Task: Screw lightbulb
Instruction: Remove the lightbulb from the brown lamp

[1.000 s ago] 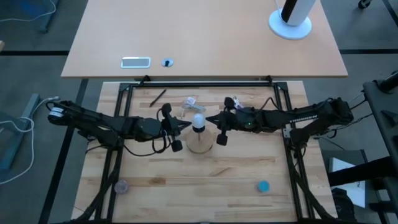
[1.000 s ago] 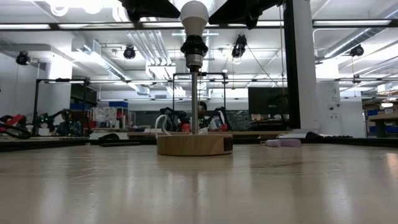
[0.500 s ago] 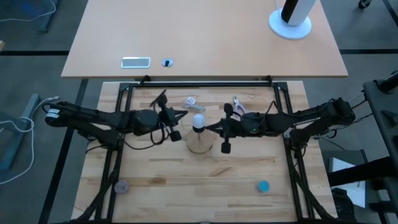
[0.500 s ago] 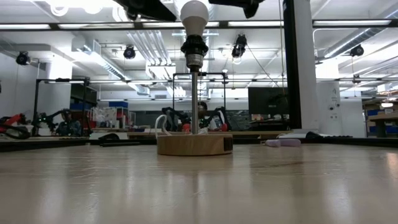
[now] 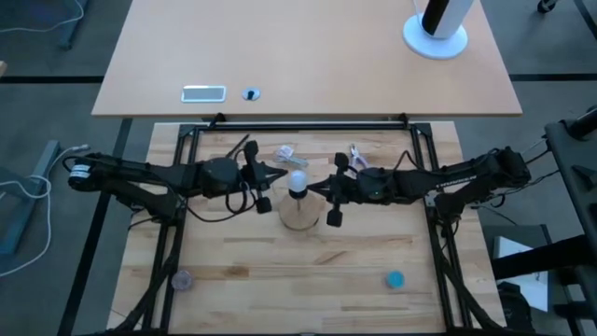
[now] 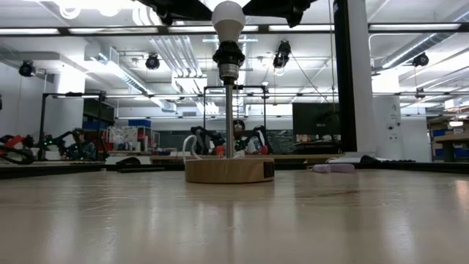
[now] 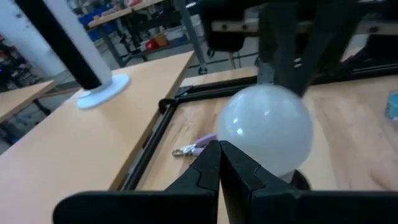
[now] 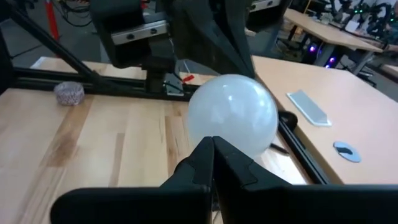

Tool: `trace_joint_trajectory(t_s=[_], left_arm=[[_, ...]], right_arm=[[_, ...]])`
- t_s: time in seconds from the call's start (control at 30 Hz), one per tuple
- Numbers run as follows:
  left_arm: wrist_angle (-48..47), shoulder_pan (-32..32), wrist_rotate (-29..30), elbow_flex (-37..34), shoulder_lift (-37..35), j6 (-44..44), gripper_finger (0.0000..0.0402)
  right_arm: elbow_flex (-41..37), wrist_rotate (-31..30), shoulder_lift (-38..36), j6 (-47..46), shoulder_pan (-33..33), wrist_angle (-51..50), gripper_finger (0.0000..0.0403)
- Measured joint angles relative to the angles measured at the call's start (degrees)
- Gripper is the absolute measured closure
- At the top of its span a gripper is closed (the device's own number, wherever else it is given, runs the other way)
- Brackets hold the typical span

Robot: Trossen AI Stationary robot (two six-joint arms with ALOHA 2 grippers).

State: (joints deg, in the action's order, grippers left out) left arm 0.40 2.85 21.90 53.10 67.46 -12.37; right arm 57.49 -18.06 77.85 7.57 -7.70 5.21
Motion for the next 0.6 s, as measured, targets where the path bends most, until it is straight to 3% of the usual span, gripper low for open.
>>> trace_joint_trajectory(t_s=[0.6], left_arm=[[1.04,0.05,-4.09,0.13,1.37,1.28,0.0401]], right_arm=[[-0.02,-2.17,0.37,-0.59,0.39,-0.23,0.0403]])
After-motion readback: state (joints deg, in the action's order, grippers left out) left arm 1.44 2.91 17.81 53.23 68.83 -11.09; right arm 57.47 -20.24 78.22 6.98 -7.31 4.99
